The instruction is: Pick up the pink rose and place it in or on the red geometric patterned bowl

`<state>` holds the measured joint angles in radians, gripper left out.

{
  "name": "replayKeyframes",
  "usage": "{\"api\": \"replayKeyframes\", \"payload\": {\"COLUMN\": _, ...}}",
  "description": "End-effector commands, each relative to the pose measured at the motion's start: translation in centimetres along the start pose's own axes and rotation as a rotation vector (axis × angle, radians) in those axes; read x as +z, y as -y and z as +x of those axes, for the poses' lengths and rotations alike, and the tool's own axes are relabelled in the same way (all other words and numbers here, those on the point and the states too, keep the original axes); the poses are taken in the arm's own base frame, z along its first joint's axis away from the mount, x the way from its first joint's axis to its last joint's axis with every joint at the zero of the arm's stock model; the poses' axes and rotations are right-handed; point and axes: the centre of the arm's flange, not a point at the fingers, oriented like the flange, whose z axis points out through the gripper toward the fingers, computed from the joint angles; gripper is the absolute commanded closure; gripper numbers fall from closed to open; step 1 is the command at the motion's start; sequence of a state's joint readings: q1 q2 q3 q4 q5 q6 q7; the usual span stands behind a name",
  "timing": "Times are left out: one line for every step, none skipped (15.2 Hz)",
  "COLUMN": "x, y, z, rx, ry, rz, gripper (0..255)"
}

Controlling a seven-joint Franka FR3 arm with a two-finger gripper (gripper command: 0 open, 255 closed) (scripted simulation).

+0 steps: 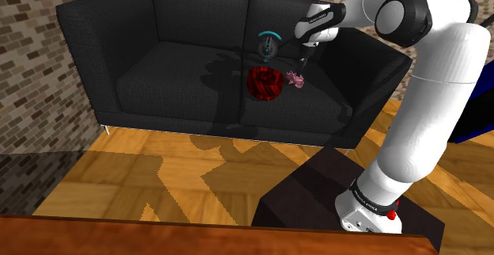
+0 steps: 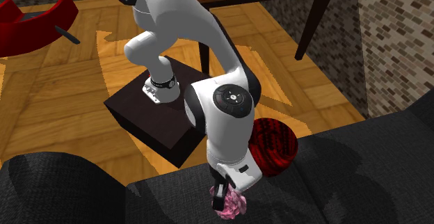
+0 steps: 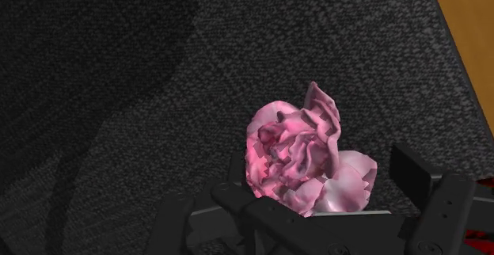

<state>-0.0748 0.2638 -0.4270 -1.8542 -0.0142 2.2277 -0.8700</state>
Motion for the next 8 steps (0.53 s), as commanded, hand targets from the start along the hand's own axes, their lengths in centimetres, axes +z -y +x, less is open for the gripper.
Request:
{"api": "replayKeyframes", "payload": {"x": 1.0, "y": 0.0, "z": -0.1, "rx": 0.005, "ry": 0.003, "rz": 0.002, "gripper": 0}}
{"api": "replayKeyframes", "payload": {"x": 1.6, "y": 0.0, "z": -0.1, "rx": 0.005, "ry": 0.003, "rz": 0.002, "gripper": 0}}
{"api": "replayKeyframes", "payload": {"x": 2.1, "y": 0.0, "z": -0.1, "rx": 0.005, "ry": 0.003, "rz": 0.002, "gripper": 0}}
{"api": "replayKeyframes", "payload": {"x": 2.9, "y": 0.0, "z": -0.1, "rx": 0.005, "ry": 0.003, "rz": 0.002, "gripper": 0}}
{"api": "replayKeyframes", "payload": {"x": 2.9, "y": 0.0, "z": -0.1, "rx": 0.005, "ry": 0.003, "rz": 0.001, "gripper": 0}}
{"api": "replayKeyframes", "payload": {"x": 2.9, "y": 0.0, "z": -0.1, "rx": 0.005, "ry": 0.003, "rz": 0.002, "gripper": 0}}
{"api": "replayKeyframes", "payload": {"x": 2.9, "y": 0.0, "z": -0.1, "rx": 0.005, "ry": 0.003, "rz": 0.002, "gripper": 0}}
{"api": "replayKeyframes", "payload": {"x": 2.9, "y": 0.0, "z": -0.1, "rx": 0.005, "ry": 0.003, "rz": 0.002, "gripper": 0}}
